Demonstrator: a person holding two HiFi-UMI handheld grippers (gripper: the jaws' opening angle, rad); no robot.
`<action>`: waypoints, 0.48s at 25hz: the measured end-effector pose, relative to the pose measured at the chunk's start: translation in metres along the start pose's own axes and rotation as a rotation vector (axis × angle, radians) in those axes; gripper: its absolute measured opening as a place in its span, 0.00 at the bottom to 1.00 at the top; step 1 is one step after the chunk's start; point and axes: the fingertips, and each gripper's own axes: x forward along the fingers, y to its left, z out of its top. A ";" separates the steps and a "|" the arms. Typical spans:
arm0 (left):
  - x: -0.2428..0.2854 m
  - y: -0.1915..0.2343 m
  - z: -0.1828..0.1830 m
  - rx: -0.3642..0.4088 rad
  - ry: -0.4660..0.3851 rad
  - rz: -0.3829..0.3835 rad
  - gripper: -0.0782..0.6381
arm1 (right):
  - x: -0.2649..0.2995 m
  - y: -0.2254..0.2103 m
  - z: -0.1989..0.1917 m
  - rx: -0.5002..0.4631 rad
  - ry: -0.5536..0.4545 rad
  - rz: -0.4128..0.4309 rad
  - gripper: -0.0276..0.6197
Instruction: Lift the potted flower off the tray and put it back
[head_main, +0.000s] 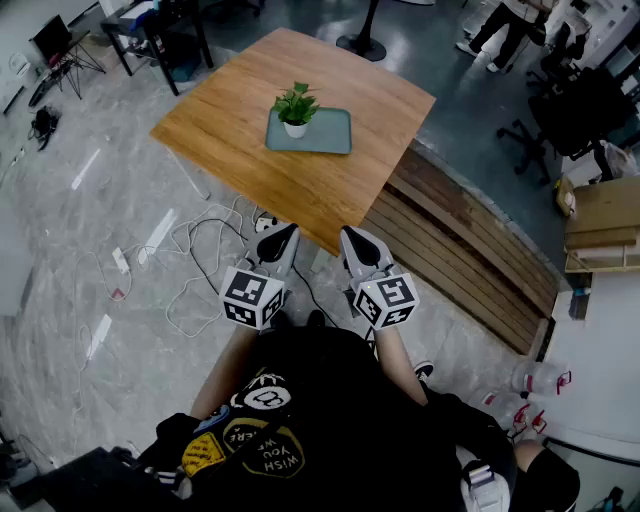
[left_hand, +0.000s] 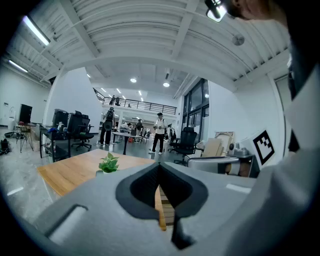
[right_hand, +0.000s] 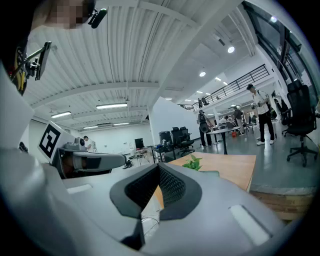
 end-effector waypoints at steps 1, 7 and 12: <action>0.000 0.001 0.000 0.000 0.000 0.001 0.10 | 0.001 0.001 0.000 0.001 0.000 0.003 0.05; -0.001 0.008 -0.002 -0.008 0.001 0.010 0.10 | 0.008 0.003 -0.002 0.001 0.005 0.021 0.05; -0.004 0.012 -0.005 -0.014 0.000 0.015 0.10 | 0.011 0.007 -0.005 -0.009 0.011 0.026 0.04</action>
